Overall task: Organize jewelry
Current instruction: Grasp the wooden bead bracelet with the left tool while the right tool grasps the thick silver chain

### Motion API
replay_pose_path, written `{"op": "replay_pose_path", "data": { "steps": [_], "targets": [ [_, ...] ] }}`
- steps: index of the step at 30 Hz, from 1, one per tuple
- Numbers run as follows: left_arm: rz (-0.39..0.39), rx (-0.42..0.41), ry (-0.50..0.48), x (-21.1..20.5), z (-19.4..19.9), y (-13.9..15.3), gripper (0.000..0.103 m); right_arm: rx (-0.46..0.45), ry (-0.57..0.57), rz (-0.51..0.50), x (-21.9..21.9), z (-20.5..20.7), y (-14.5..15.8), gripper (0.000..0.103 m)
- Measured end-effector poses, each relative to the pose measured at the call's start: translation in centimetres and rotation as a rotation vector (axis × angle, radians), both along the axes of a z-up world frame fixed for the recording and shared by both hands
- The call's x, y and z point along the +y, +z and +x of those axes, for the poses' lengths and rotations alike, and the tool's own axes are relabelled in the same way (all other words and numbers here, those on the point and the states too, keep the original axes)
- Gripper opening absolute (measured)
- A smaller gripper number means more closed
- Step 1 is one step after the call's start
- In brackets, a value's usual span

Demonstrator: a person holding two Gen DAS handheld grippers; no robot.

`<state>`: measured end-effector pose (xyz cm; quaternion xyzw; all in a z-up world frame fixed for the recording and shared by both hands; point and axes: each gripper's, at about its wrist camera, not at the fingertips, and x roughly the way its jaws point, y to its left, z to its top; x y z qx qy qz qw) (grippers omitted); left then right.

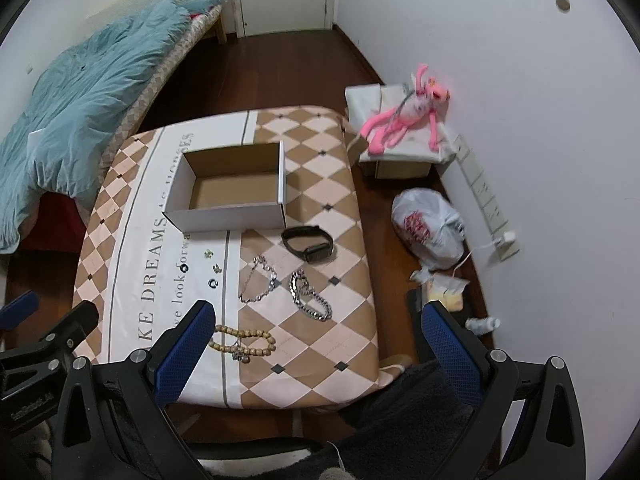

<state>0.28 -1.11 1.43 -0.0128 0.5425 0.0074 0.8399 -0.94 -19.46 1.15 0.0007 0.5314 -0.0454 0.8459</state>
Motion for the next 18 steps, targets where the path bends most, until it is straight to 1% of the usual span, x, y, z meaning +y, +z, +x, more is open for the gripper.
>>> {"op": "replay_pose_path", "data": {
  "steps": [3, 5, 8, 11, 12, 13, 14, 15, 16, 18],
  "targets": [
    [0.035, 0.014, -0.002, -0.5, 1.3, -1.8, 0.103, 0.039, -0.028, 0.012, -1.1, 0.7, -2.2, 0.103],
    [0.052, 0.032, -0.013, -0.8, 1.8, -3.5, 0.103, 0.06, -0.045, 0.0, -1.5, 0.8, -4.3, 0.103],
    [0.091, 0.095, -0.046, -1.9, 2.7, -7.1, 0.103, 0.109, -0.069, -0.006, -2.5, 1.5, -7.8, 0.101],
    [0.105, 0.166, -0.075, -2.4, 3.0, -10.6, 0.102, 0.157, -0.084, -0.012, -3.4, 2.5, -11.6, 0.092],
    [0.112, 0.196, -0.081, -2.8, 3.2, -11.9, 0.102, 0.176, -0.089, -0.005, -3.7, 2.9, -12.9, 0.087],
    [0.11, 0.212, -0.085, -2.7, 3.1, -12.9, 0.102, 0.187, -0.089, 0.001, -3.9, 3.2, -13.9, 0.084],
    [0.114, 0.226, -0.084, -2.7, 3.1, -13.6, 0.102, 0.198, -0.088, 0.008, -4.0, 3.5, -14.9, 0.083],
    [0.115, 0.243, -0.08, -2.7, 3.1, -14.4, 0.102, 0.221, -0.149, 0.009, -4.2, 3.8, -16.1, 0.082],
    [0.113, 0.253, -0.076, -2.8, 3.1, -15.0, 0.102, 0.235, -0.153, 0.028, -4.4, 4.2, -17.1, 0.08],
    [0.115, 0.268, -0.067, -2.9, 3.1, -16.0, 0.102, 0.251, -0.171, 0.058, -4.8, 4.7, -18.6, 0.075]
  ]
}}
